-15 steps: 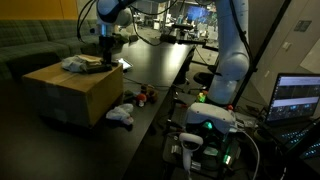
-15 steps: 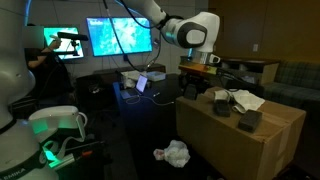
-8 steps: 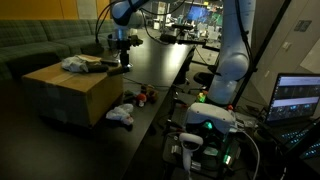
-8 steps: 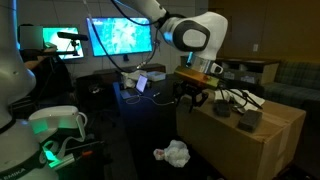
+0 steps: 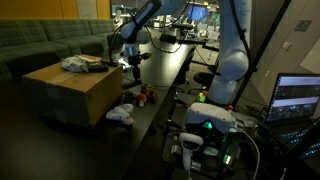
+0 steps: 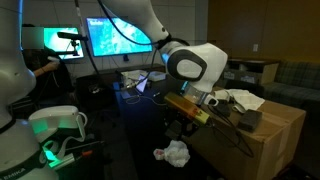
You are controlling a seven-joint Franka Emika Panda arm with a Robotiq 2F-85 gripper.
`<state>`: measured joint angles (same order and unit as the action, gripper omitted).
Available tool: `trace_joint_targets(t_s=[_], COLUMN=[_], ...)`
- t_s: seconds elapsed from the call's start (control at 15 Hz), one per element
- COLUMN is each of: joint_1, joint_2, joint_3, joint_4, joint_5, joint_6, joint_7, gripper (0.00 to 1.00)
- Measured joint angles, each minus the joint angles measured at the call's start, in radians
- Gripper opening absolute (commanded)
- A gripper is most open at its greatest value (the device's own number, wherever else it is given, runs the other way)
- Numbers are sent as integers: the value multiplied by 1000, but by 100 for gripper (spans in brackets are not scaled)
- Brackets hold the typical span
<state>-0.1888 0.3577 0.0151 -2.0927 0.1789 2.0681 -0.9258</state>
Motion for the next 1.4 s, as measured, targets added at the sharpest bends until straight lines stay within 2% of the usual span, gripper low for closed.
trace_joint_targets(t_s=[0.6, 0.8, 1.13, 1.4], joint_1=[0, -1, -2, -14], joint_2=[221, 281, 357, 384], joint_3=[6, 17, 30, 55], joint_4=[-33, -30, -17, -8], joint_5=[12, 12, -14, -41], joint_6=[411, 510, 590, 598], joint_7=[150, 206, 296, 335], gripper=[32, 32, 32, 32])
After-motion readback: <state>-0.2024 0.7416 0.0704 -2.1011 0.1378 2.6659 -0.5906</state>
